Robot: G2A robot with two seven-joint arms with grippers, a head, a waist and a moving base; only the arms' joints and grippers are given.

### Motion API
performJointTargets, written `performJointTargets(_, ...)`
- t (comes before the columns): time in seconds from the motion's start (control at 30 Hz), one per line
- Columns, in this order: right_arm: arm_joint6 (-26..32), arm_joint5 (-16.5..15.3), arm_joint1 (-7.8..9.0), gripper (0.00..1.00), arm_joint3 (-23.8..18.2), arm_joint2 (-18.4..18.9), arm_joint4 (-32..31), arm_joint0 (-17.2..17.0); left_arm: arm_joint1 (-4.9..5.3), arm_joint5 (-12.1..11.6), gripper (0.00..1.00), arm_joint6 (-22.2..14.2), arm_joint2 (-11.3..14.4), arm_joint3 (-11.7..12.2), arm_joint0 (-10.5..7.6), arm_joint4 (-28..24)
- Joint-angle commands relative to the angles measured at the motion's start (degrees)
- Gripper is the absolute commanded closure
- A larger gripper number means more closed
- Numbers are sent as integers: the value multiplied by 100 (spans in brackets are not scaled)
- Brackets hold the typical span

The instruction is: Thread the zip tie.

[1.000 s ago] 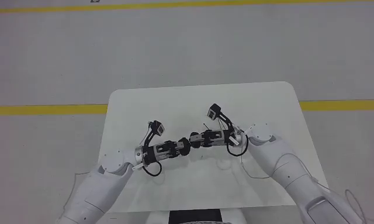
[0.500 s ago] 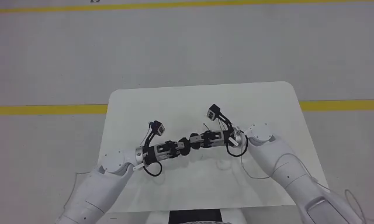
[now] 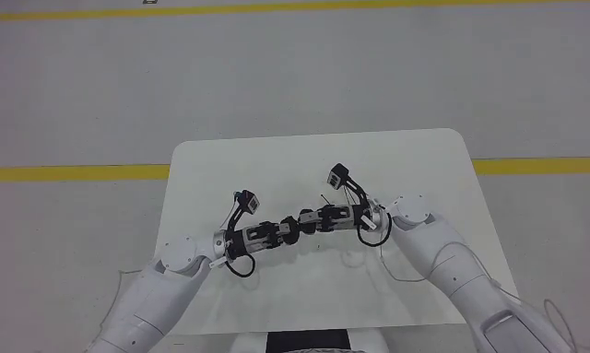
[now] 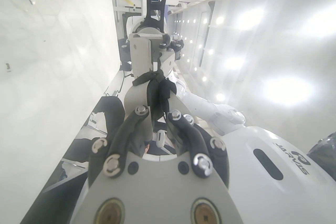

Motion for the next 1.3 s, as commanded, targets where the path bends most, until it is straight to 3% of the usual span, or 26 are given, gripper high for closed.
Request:
performJointTargets(0.0,-2,-16,21,0,23,76,7,-16,16,-66,100,33,-37,-20,17,54)
performJointTargets(0.2,-68,-25,117,0,67,386,-41,-93,65,-101,100,-28,-290,-273,104,193)
performJointTargets(0.37,-36,-68,232,0,-40,732,-82,-228,84,-101,100,-284,-507,-526,249,284)
performJointTargets(0.67,-30,-72,238,0,-53,751,-77,-239,75,-101,100,-305,-522,-586,297,251)
performJointTargets(0.77,-30,-72,238,0,-53,751,-77,-239,88,-101,100,-42,-513,-650,256,822)
performJointTargets(0.97,-460,332,417,0,-407,956,-1633,-150,143,-101,100,647,-715,-1010,324,2450)
performJointTargets(1.13,-669,717,565,0,-902,1112,-2811,-176,162,-101,100,1043,-767,-1299,477,2979)
performJointTargets(1.27,-958,612,636,0,-1302,1152,-3569,-316,179,-101,100,1182,-776,-1662,556,3038)
